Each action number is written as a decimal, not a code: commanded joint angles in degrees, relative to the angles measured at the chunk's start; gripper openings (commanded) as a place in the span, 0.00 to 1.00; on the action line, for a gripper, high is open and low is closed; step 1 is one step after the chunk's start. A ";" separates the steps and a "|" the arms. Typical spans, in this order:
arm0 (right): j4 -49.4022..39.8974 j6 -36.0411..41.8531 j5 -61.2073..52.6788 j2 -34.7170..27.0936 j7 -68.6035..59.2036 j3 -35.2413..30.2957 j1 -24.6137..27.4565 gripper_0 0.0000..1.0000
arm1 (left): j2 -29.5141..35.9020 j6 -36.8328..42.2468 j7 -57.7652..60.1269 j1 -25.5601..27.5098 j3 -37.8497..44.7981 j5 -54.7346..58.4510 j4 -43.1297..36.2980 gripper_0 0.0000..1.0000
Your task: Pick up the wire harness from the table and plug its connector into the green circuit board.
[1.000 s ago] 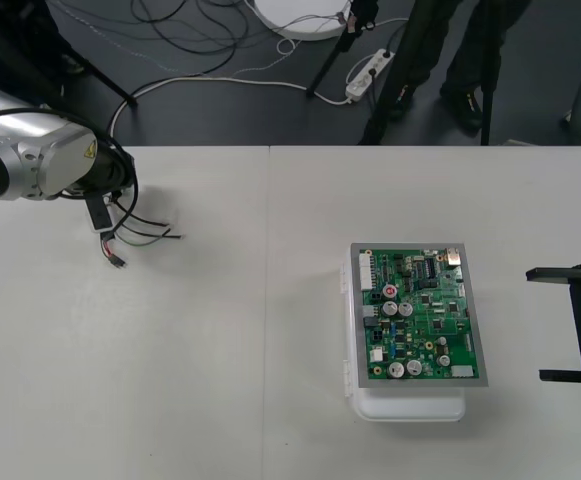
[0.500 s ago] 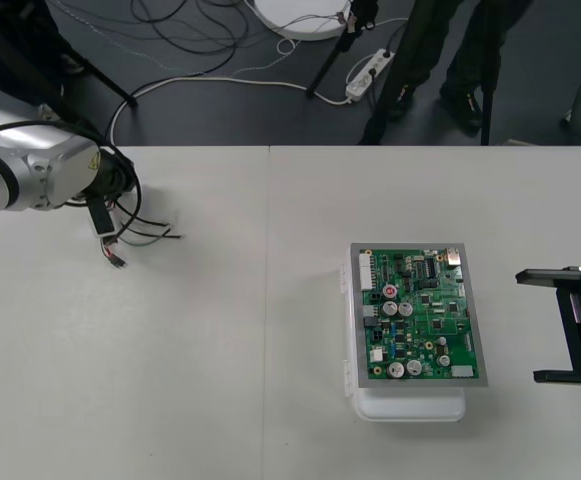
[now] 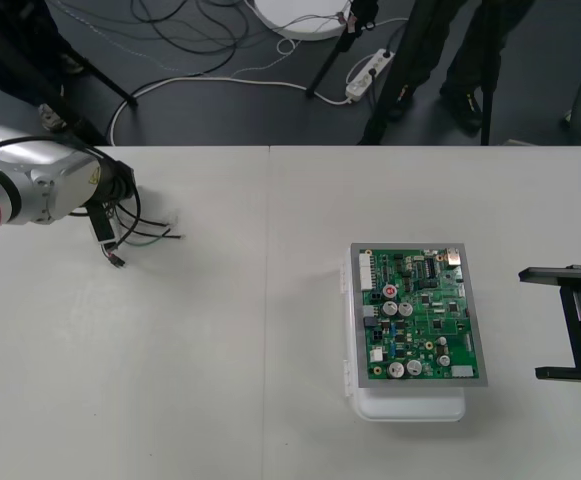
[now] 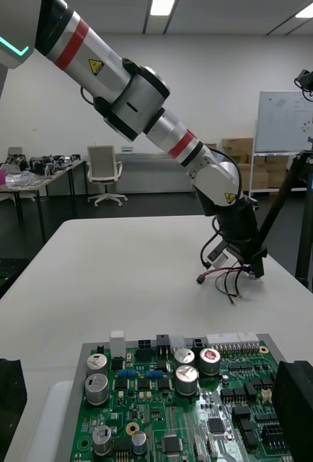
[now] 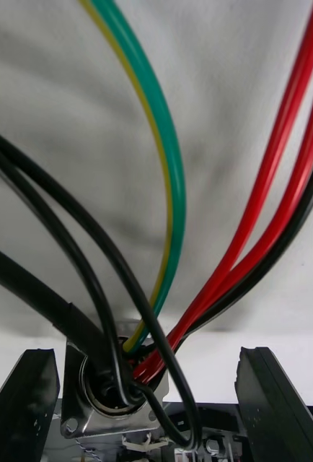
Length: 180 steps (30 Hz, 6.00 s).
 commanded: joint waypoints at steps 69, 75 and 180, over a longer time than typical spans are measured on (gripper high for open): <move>3.34 -0.75 0.03 0.54 -0.67 -2.63 -1.37 1.00 | 24.78 -26.59 19.39 0.45 12.33 13.69 -32.71 0.00; 3.34 -0.75 0.03 0.54 -1.55 -2.72 -1.46 1.00 | 27.68 -29.84 28.80 5.46 17.52 13.78 -39.39 0.00; -5.19 -2.07 15.06 6.69 -44.27 -13.17 -11.13 1.00 | -11.35 -57.70 132.86 39.38 44.67 32.24 -86.24 0.00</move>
